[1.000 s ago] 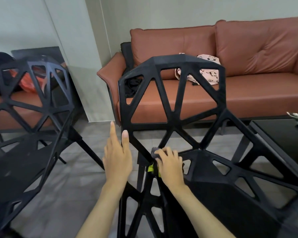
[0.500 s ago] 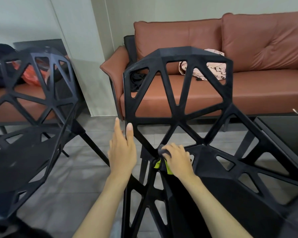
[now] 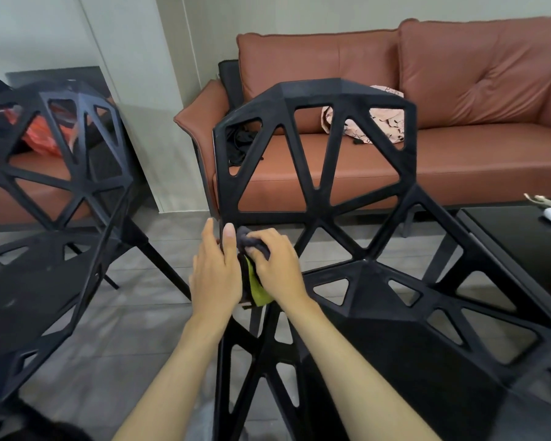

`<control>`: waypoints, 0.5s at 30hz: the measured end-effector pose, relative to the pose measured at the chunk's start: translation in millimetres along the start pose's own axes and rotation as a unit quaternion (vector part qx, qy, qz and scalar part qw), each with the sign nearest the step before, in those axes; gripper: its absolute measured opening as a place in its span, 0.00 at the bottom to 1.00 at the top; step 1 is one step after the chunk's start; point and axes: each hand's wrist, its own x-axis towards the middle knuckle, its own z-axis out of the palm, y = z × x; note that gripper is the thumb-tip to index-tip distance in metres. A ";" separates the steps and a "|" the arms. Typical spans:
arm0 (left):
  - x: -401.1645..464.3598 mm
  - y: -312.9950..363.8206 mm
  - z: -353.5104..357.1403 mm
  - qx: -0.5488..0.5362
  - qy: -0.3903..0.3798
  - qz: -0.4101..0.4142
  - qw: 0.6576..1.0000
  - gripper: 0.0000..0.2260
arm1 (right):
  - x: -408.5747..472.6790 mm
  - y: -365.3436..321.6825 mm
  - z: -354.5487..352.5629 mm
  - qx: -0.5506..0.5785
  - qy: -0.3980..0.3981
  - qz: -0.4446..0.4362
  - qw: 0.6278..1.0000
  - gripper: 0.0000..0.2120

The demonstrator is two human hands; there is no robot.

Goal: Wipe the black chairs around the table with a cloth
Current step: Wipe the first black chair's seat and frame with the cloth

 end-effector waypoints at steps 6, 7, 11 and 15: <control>-0.8 -3.6 2.0 0.003 -0.007 0.003 1.000 0.37 | -34.0 63.8 -19.6 -0.098 -0.077 0.145 0.982 0.05; -0.4 -4.2 2.2 0.000 -0.007 0.000 1.000 0.37 | -37.5 66.3 -22.1 -0.127 -0.086 0.145 0.978 0.05; 0.9 -6.1 1.8 -0.006 -0.004 -0.004 1.000 0.38 | -31.9 64.0 -38.0 -0.273 -0.107 0.123 0.948 0.09; 1.2 -8.3 2.5 -0.014 -0.001 -0.002 1.000 0.37 | -19.6 93.6 -102.1 -0.399 -0.014 0.187 0.898 0.10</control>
